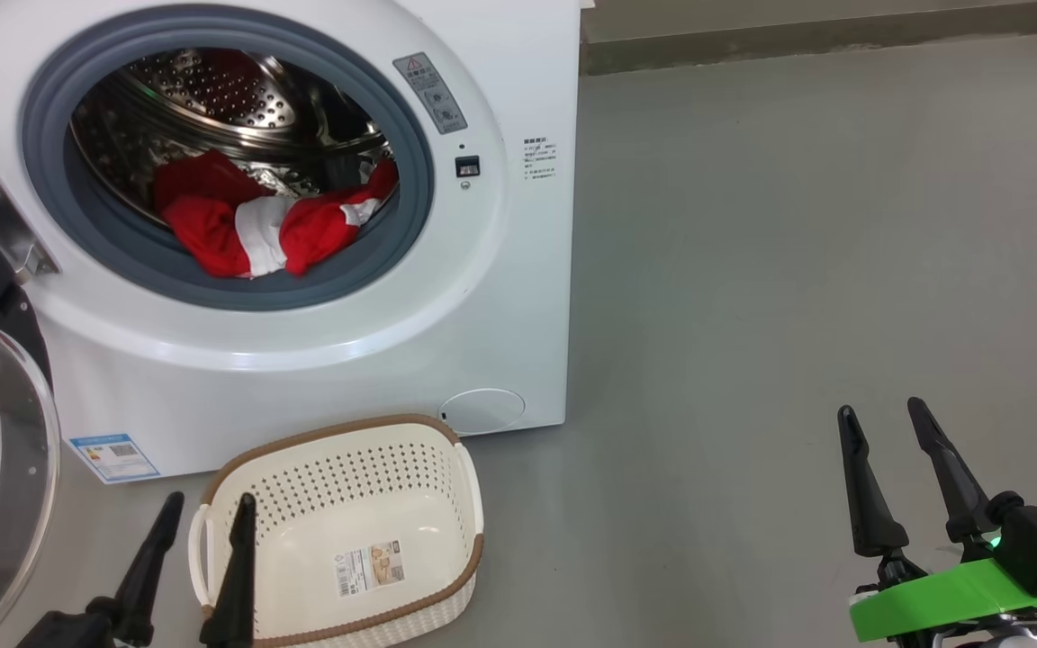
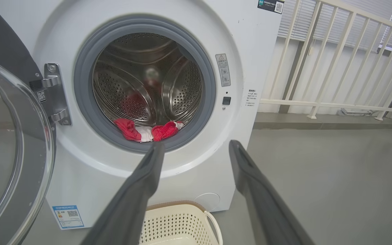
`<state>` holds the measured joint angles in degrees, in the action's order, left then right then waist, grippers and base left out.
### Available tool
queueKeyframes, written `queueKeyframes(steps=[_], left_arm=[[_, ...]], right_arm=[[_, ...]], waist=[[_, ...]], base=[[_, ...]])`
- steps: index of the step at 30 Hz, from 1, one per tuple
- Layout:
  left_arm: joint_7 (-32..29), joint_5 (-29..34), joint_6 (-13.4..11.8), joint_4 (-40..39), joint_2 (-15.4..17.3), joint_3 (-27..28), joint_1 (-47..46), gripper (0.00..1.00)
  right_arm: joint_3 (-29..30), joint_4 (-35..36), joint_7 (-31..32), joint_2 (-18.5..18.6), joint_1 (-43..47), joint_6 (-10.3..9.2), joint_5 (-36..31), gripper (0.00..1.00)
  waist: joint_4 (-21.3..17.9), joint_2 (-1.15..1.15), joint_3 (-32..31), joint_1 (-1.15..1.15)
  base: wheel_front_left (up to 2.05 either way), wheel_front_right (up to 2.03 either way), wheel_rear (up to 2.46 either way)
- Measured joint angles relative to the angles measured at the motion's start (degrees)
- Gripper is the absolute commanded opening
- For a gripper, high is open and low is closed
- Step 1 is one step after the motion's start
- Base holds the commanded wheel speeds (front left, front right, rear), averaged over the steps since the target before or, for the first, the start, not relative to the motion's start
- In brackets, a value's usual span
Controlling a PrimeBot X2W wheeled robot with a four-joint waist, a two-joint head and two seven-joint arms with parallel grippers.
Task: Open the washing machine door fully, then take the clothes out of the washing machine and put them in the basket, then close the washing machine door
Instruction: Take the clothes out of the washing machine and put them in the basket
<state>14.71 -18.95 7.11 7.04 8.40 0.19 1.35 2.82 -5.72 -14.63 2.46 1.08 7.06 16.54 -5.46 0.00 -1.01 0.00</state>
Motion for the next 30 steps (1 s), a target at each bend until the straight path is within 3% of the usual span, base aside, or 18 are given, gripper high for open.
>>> queueKeyframes(steps=[14,30], left_arm=[[0.0,2.7,0.0,0.5,-0.4,1.9,0.0,1.0],[0.0,2.0,0.0,-0.8,-1.5,1.6,-0.2,1.0]], right_arm=[[0.6,0.3,0.0,0.0,0.0,0.0,0.1,1.0],[0.6,-0.4,0.0,0.0,0.0,0.0,0.6,1.0]], waist=[[0.5,0.0,0.1,0.0],[0.9,0.0,0.5,0.0]], base=[[0.12,-0.12,0.0],[1.5,-1.49,0.0]])
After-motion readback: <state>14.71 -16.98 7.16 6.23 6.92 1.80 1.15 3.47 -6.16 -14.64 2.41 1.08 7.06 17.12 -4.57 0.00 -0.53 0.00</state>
